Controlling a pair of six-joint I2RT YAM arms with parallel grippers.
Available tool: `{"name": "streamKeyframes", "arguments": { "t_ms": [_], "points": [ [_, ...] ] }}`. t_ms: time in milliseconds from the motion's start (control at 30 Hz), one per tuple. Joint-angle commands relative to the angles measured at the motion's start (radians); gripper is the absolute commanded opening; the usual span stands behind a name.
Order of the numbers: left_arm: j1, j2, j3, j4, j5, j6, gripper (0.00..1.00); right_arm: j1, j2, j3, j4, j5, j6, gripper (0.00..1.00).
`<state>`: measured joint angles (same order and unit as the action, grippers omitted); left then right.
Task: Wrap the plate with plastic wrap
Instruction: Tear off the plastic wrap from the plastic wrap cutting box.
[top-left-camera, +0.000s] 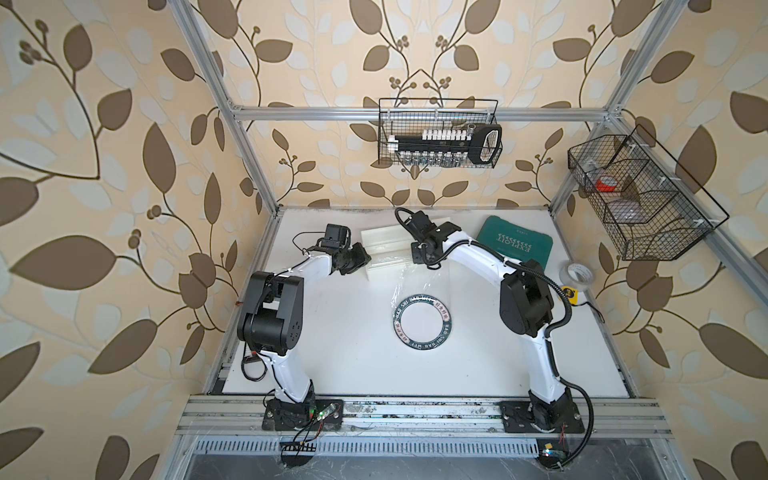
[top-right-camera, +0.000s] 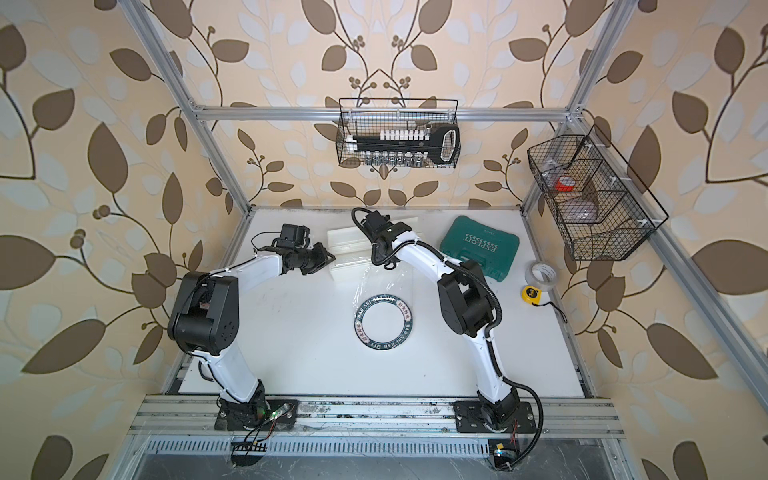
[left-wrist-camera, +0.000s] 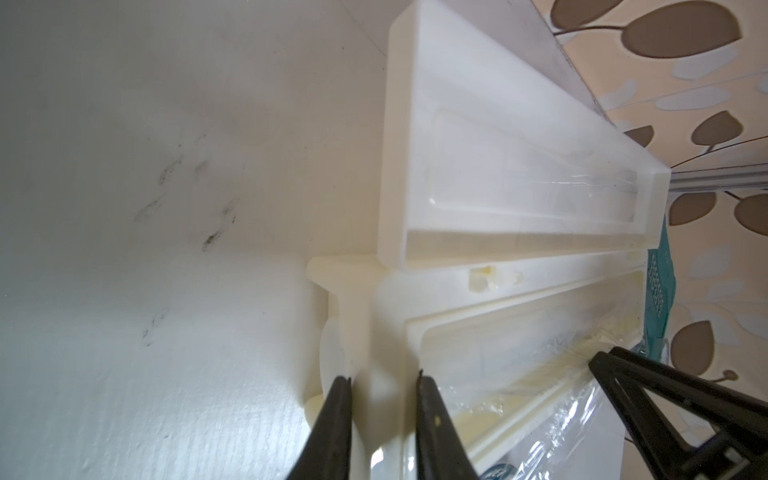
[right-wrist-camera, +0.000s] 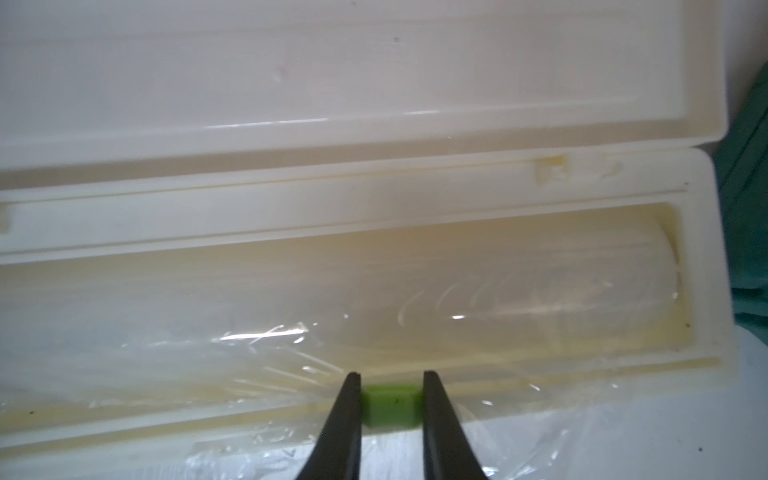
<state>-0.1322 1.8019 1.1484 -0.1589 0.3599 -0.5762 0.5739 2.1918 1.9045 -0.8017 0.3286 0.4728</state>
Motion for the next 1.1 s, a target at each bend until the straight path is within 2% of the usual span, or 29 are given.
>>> {"name": "streamKeyframes", "arguments": {
  "t_ms": [0, 267, 467, 633, 767, 967, 1067],
  "points": [
    [0.025, 0.105, -0.082, -0.281, -0.167, -0.008, 0.02, -0.085, -0.024, -0.066, -0.086, 0.089, -0.052, 0.09],
    [0.026, 0.105, -0.081, -0.284, -0.168, -0.005, 0.02, -0.214, -0.060, -0.108, -0.083, 0.059, -0.131, 0.09],
    [0.026, 0.104, -0.080, -0.290, -0.174, 0.000, 0.02, -0.252, -0.045, -0.100, -0.098, 0.107, -0.171, 0.09],
    [0.027, 0.105, -0.079, -0.287, -0.171, 0.003, 0.02, -0.268, -0.035, -0.089, -0.094, 0.059, -0.181, 0.10],
    [0.026, 0.103, -0.081, -0.291, -0.176, 0.004, 0.02, -0.287, -0.025, -0.091, -0.109, 0.092, -0.197, 0.10],
    [0.027, 0.106, -0.078, -0.288, -0.170, 0.004, 0.02, -0.318, -0.053, -0.125, -0.093, 0.071, -0.214, 0.11],
    [0.027, 0.106, -0.078, -0.290, -0.167, 0.005, 0.02, -0.316, -0.039, -0.120, -0.094, 0.043, -0.209, 0.14]
  ]
}}
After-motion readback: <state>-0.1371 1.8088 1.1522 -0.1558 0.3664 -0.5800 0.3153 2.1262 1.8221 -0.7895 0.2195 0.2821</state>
